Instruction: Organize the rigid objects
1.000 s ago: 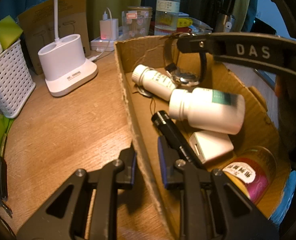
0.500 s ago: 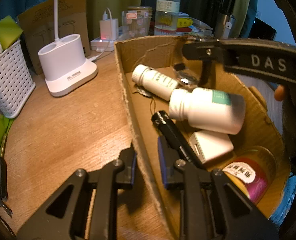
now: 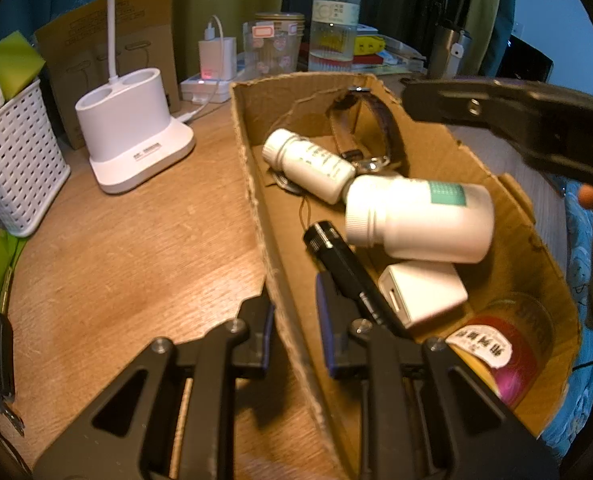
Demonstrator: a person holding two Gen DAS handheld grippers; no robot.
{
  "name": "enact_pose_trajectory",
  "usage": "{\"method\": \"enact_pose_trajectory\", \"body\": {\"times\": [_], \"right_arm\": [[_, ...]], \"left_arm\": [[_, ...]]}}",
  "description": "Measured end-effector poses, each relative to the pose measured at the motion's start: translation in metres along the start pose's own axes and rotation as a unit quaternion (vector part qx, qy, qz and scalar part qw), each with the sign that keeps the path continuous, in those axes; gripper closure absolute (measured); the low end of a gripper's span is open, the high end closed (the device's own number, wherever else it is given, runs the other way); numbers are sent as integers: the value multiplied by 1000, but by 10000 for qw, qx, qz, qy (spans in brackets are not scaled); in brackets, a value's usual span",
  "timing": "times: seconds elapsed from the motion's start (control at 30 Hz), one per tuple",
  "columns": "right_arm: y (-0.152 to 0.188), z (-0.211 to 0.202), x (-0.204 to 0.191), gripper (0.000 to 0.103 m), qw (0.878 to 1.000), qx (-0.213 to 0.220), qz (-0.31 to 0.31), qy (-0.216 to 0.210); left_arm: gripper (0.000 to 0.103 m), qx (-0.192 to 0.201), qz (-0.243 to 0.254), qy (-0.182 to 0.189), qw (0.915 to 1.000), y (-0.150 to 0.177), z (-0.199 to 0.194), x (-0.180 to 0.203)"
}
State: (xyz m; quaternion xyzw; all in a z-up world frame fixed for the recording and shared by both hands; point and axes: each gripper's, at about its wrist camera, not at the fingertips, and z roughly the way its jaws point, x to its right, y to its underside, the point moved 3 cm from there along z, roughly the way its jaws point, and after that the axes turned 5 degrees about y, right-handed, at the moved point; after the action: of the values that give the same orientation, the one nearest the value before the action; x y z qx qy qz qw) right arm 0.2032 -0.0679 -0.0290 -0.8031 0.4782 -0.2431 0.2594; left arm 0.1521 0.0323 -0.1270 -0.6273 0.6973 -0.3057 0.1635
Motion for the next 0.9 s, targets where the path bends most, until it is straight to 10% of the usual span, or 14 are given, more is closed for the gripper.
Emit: {"method": "enact_pose_trajectory", "body": {"times": [0.9], "right_arm": [[35,-68,14,46,9975,310,508,386]], "left_arm": [[83,316,103,-43,9994,-2,-18,1]]}}
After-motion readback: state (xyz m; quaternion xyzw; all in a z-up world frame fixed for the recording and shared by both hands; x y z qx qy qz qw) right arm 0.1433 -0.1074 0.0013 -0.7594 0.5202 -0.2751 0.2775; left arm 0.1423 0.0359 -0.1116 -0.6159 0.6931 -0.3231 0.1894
